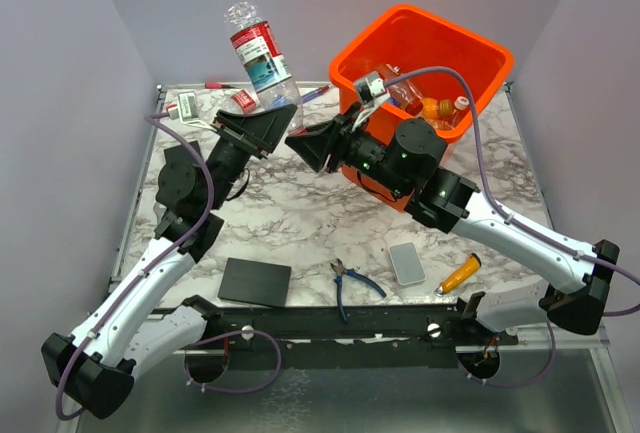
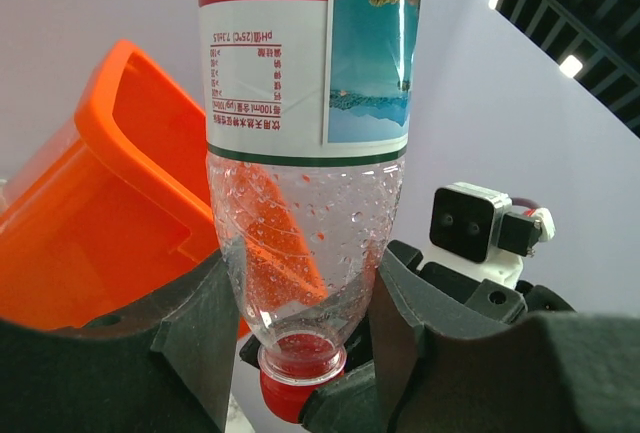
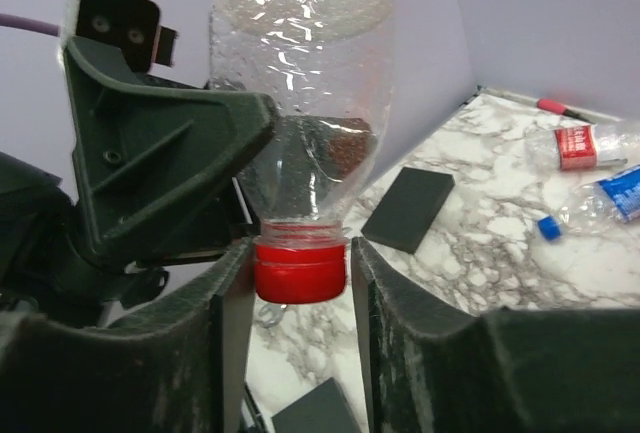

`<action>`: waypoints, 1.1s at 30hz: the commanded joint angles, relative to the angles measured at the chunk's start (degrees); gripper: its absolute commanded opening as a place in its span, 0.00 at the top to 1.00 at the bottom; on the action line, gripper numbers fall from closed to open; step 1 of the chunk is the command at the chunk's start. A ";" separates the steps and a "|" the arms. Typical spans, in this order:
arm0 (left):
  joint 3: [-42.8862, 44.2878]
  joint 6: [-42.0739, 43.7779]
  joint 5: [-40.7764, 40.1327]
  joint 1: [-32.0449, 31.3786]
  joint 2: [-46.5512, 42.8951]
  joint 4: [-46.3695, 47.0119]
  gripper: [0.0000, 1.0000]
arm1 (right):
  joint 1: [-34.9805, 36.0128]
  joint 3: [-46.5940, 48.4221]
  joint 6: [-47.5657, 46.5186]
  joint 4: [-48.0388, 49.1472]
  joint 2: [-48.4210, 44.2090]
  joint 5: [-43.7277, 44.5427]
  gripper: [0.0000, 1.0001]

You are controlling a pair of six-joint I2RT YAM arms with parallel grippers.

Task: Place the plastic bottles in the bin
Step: Pick up the plastic bottle at the center of the board.

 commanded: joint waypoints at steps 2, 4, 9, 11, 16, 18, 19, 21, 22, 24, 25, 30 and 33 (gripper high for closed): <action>-0.87 0.05 1.94 -0.40 -1.17 1.32 0.80 | 0.36 1.10 0.39 0.92 0.33 0.33 0.67; -0.96 0.33 2.16 -0.44 -1.23 0.78 0.73 | 0.36 0.44 0.22 1.18 -0.69 0.17 0.75; -0.74 6.38 1.53 -0.40 -2.90 -3.65 0.02 | 0.40 2.77 -1.91 -6.35 -4.46 0.64 0.99; -0.16 12.95 -1.68 -0.41 -5.08 -7.94 0.01 | 0.36 6.52 -3.44 -15.41 -6.35 1.27 1.00; -0.27 43.85 -8.48 -0.41 -11.95 -16.32 0.01 | 0.27 24.42 -3.88 -48.90 -5.65 6.41 1.00; -2.32 59.79 -5.35 -0.46 -14.96 -16.65 0.01 | 0.27 31.02 -1.76 -60.26 -4.36 7.46 1.00; -3.83 68.00 -2.86 -0.80 -16.47 -16.65 0.01 | 0.27 34.20 -0.67 -65.38 -3.45 6.98 1.00; -8.18 84.01 2.45 -2.40 -19.20 -17.12 0.01 | 0.27 39.49 1.53 -73.79 -1.39 5.29 1.00; -10.37 92.46 5.89 -2.68 -20.50 -17.97 0.01 | 0.27 41.09 2.28 -76.80 -0.10 3.75 1.00; -13.30 103.98 8.81 -2.83 -22.28 -19.37 0.01 | 0.27 42.92 3.36 -81.88 1.61 0.93 1.00; -13.59 106.90 8.13 -3.20 -22.46 -19.95 0.01 | 0.27 42.85 3.75 -83.43 2.08 -0.02 1.00; -13.78 122.08 3.71 -6.84 -21.63 -23.09 0.01 | 0.27 38.56 3.78 -82.87 3.07 -4.72 1.00; -12.34 127.82 2.00 -8.73 -20.28 -25.77 0.01 | 0.27 38.15 3.33 -81.15 4.90 -5.69 1.00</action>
